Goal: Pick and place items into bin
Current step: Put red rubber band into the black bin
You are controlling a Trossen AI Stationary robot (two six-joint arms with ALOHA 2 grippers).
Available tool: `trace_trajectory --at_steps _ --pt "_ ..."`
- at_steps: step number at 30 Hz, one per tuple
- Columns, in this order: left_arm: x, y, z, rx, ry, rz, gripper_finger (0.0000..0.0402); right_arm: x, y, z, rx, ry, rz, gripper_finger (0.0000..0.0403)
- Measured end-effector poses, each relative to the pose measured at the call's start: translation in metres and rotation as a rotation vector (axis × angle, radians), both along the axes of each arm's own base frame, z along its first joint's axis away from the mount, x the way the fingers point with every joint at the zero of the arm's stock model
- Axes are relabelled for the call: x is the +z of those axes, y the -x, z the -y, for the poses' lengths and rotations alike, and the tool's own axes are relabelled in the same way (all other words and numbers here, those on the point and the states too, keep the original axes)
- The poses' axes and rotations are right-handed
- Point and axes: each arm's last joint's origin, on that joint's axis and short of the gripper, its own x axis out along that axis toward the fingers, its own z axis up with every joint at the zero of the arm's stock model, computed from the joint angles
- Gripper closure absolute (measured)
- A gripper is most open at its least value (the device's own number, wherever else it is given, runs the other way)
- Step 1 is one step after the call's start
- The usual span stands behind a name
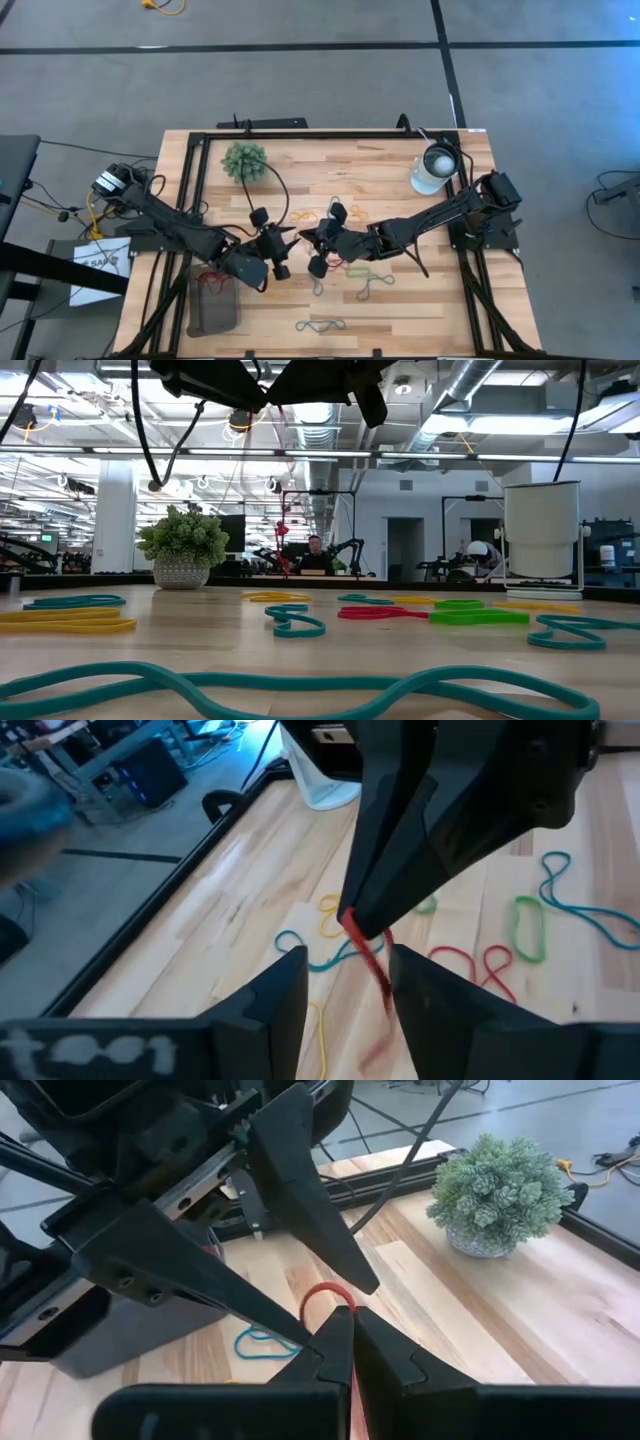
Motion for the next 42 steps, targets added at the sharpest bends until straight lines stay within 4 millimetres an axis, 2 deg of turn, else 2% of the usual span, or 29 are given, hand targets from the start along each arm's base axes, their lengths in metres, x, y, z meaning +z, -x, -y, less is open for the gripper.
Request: trace_trajectory --at_steps 13,19,24,31,36,42 --pt "-0.001 0.000 -0.003 0.003 -0.010 -0.021 0.0267 0.000 0.000 0.000 0.001 0.006 -0.005 0.0402" --pt "-0.003 -0.004 -0.007 -0.049 0.050 -0.054 0.0269 0.000 0.000 0.000 0.004 0.010 -0.006 0.0398" --pt "-0.003 -0.006 -0.011 -0.041 0.057 -0.057 0.0304 0.001 0.000 0.000 0.004 0.007 0.001 0.0390" --pt "-0.006 -0.004 -0.012 -0.041 0.044 -0.092 0.0393 0.000 0.000 -0.001 0.019 0.006 -0.010 0.0366" --pt "-0.008 -0.002 -0.013 -0.018 0.054 -0.108 0.0397 -0.002 0.001 -0.003 0.077 -0.027 -0.030 0.0345" --pt "-0.011 0.003 -0.011 -0.033 0.051 -0.155 0.0401 -0.008 0.007 -0.011 0.078 -0.049 -0.085 0.0342"
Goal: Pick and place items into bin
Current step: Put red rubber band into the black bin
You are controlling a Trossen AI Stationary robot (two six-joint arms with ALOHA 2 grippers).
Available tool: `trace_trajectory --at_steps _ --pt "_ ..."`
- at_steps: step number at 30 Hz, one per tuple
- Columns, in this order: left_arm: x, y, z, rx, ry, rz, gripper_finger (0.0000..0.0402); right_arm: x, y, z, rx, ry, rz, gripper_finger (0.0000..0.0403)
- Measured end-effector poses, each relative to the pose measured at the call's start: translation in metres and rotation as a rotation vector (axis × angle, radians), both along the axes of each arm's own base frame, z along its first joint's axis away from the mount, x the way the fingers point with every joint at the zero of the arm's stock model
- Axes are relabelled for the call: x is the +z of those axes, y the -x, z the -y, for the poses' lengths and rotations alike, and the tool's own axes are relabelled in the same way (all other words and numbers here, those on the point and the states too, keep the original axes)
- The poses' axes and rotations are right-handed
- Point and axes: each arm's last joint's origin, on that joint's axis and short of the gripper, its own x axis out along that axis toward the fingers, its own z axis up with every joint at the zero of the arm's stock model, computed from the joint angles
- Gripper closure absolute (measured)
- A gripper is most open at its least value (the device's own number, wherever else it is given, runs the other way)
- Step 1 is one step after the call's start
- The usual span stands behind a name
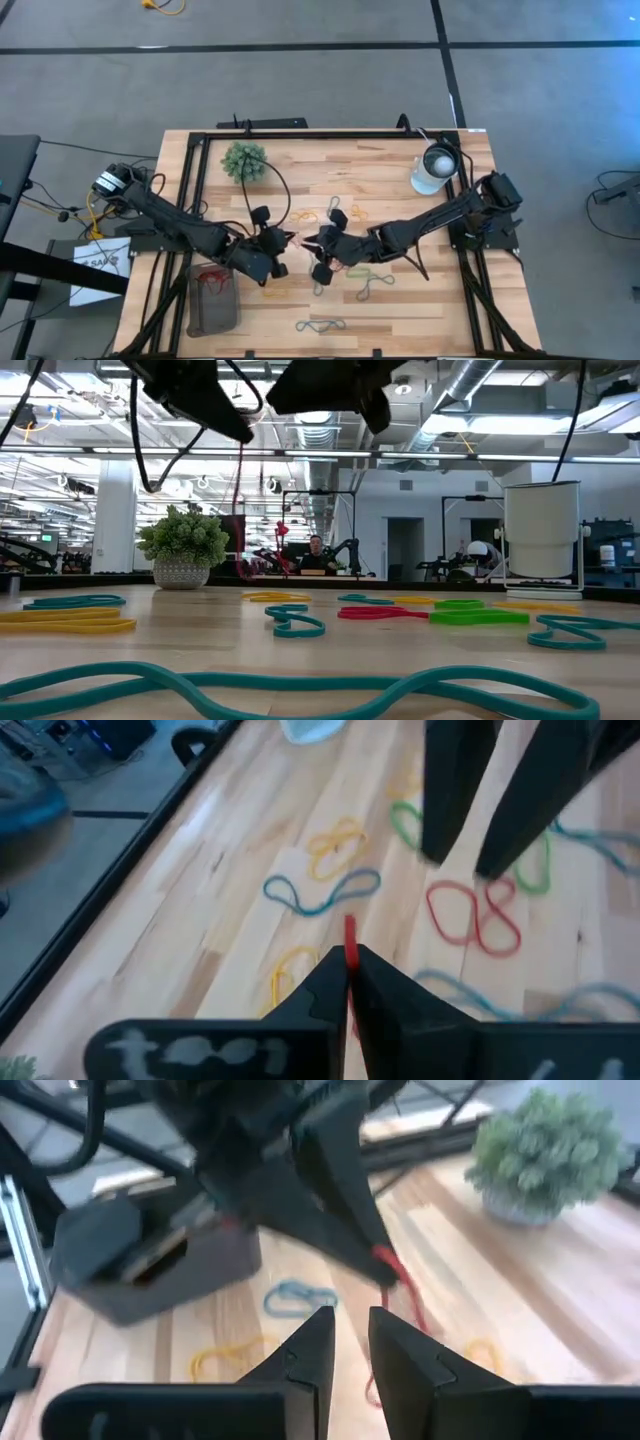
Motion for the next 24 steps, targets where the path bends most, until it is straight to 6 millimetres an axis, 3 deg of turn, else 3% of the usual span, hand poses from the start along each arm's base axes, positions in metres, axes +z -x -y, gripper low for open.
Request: trace_trajectory --at_steps 7,16,20,24 --pt "0.011 0.031 0.011 0.006 0.106 -0.014 0.0401 -0.010 0.014 -0.019 0.000 -0.039 -0.104 0.0342" --pt "0.040 0.101 0.026 -0.056 0.316 0.001 0.0401 -0.016 0.034 -0.045 -0.043 0.004 -0.140 0.0342" --pt "0.047 0.128 0.026 -0.146 0.390 -0.095 0.0401 -0.015 0.038 -0.053 -0.031 0.013 -0.130 0.0342" --pt "0.044 0.150 0.021 -0.110 0.467 -0.233 0.0401 -0.015 0.038 -0.054 -0.027 0.013 -0.129 0.0342"
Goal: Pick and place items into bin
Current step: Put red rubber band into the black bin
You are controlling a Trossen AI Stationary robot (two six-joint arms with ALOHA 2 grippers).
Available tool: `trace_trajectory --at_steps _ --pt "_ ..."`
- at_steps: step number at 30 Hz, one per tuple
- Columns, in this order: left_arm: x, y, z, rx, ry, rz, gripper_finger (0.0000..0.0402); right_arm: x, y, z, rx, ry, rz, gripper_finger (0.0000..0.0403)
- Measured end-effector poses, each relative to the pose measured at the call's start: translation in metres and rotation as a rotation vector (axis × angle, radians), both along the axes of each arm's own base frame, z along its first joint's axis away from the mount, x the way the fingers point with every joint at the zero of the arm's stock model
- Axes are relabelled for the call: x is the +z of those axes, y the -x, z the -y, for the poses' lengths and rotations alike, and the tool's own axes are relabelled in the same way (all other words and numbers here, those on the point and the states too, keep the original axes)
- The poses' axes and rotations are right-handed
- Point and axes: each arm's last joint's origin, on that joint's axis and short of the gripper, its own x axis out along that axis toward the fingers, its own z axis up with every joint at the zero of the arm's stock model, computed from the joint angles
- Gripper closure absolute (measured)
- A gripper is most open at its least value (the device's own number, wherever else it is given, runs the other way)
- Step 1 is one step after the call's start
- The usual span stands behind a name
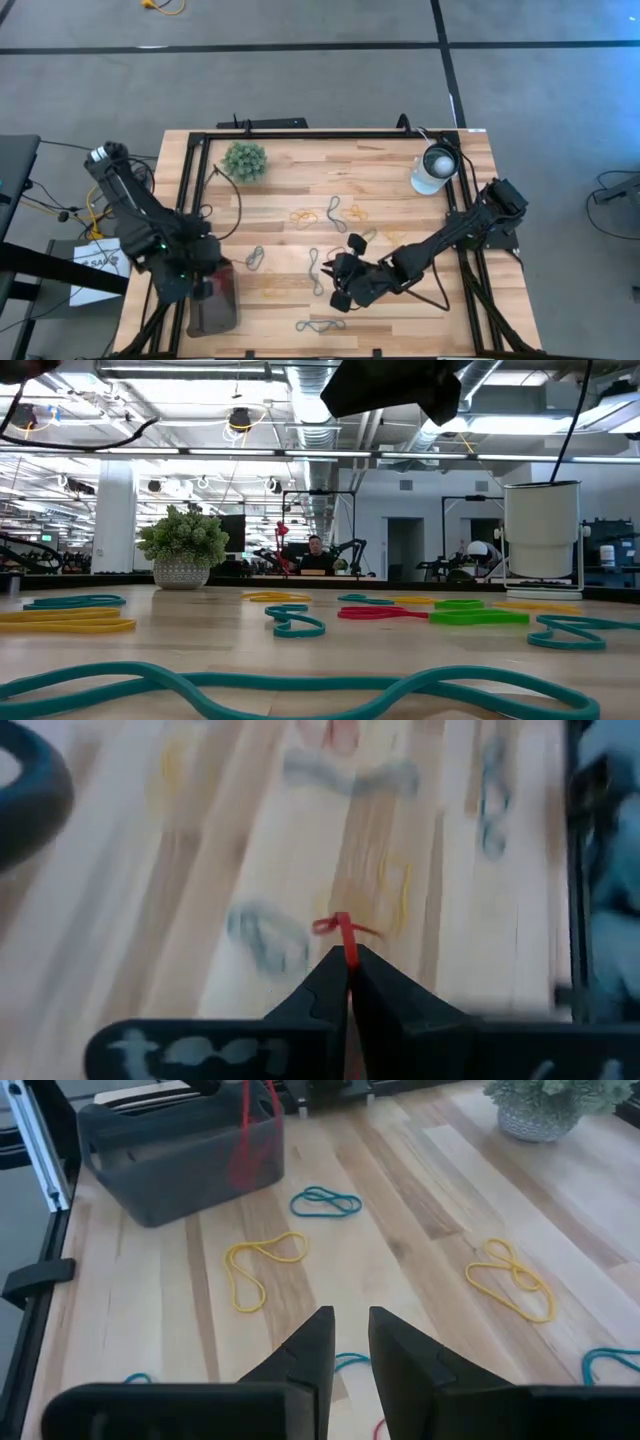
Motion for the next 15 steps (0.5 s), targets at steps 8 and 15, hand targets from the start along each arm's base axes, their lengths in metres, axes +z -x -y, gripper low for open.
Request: trace_trajectory --at_steps 8,15 --pt "-0.015 0.030 -0.005 0.164 0.029 -0.459 0.0401 0.001 -0.002 0.003 -0.010 -0.005 0.008 0.0342" --pt "-0.031 0.023 0.018 0.116 -0.018 -0.457 0.0401 0.001 -0.004 0.006 -0.019 -0.005 0.007 0.0342"
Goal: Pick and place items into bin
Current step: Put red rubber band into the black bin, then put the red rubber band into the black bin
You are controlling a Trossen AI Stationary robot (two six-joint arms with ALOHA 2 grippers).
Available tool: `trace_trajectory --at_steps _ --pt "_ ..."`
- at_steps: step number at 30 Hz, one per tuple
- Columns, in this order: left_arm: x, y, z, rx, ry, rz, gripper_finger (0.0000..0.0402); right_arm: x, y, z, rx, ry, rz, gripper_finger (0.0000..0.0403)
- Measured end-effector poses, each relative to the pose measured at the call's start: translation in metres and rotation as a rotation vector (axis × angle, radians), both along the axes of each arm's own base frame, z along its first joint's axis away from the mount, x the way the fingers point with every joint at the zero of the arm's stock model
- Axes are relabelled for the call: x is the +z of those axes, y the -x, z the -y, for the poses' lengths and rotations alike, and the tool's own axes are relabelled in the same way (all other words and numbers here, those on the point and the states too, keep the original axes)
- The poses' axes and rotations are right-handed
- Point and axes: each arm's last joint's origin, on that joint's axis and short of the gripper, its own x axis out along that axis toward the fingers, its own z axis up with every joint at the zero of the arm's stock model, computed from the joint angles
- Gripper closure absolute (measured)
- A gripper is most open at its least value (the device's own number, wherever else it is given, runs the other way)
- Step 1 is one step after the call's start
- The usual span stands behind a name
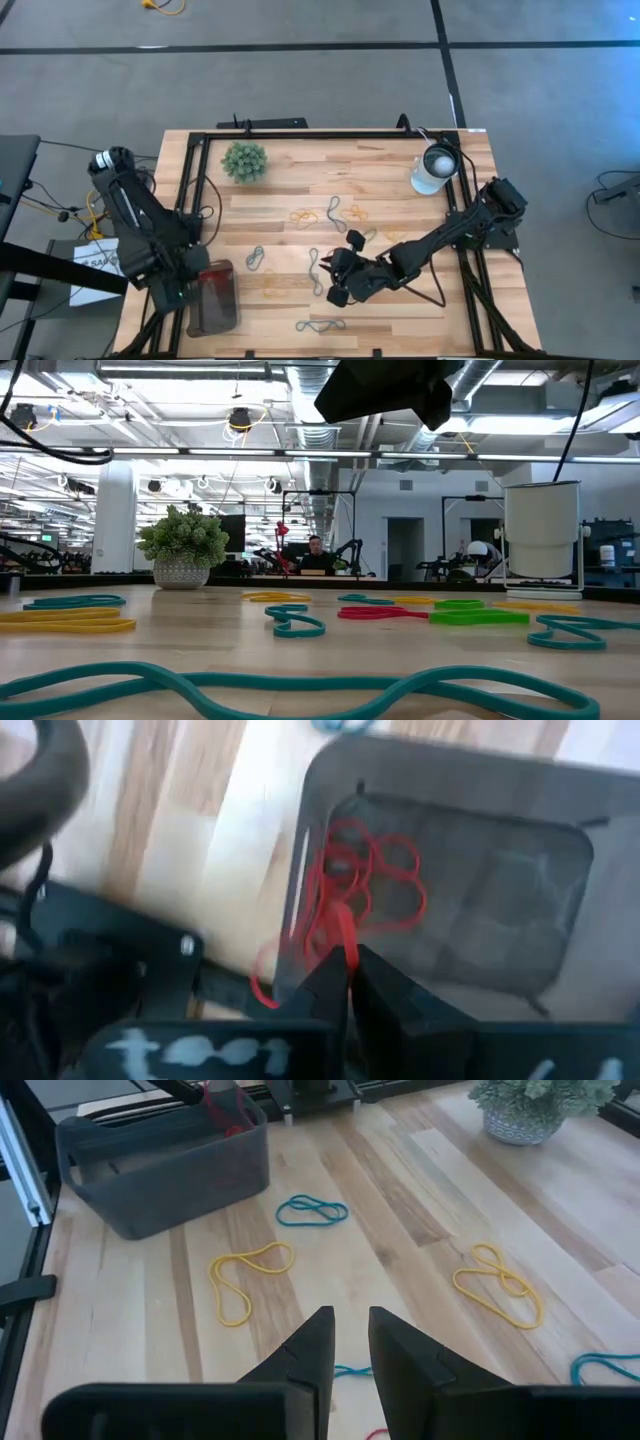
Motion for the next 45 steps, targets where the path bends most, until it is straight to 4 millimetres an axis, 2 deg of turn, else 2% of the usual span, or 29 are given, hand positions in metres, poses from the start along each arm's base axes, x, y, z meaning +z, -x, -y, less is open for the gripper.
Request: trace_trajectory --at_steps 3,11,16,21,30,41,45 --pt "-0.012 -0.007 0.009 -0.003 -0.092 0.007 0.0402 0.000 -0.001 0.002 -0.004 0.000 0.000 0.0342" --pt "-0.057 -0.020 0.033 -0.082 -0.307 -0.120 0.0401 0.000 -0.002 0.004 -0.009 -0.001 -0.001 0.0342" --pt "-0.077 -0.030 0.044 -0.099 -0.387 -0.028 0.0401 0.001 -0.002 0.003 -0.008 -0.007 0.008 0.0342" --pt "-0.078 -0.039 0.041 -0.025 -0.387 0.045 0.0401 0.001 -0.003 0.003 -0.008 -0.010 0.013 0.0343" --pt "-0.078 -0.050 0.035 -0.038 -0.306 -0.097 0.0398 0.003 -0.004 0.002 -0.007 -0.024 0.039 0.0343" --pt "-0.079 -0.065 0.030 -0.058 -0.272 -0.089 0.0305 0.003 -0.004 0.002 -0.006 -0.025 0.040 0.0343" --pt "-0.079 -0.067 0.028 -0.042 -0.249 -0.120 0.0283 0.003 -0.004 0.002 -0.004 -0.021 0.038 0.0343"
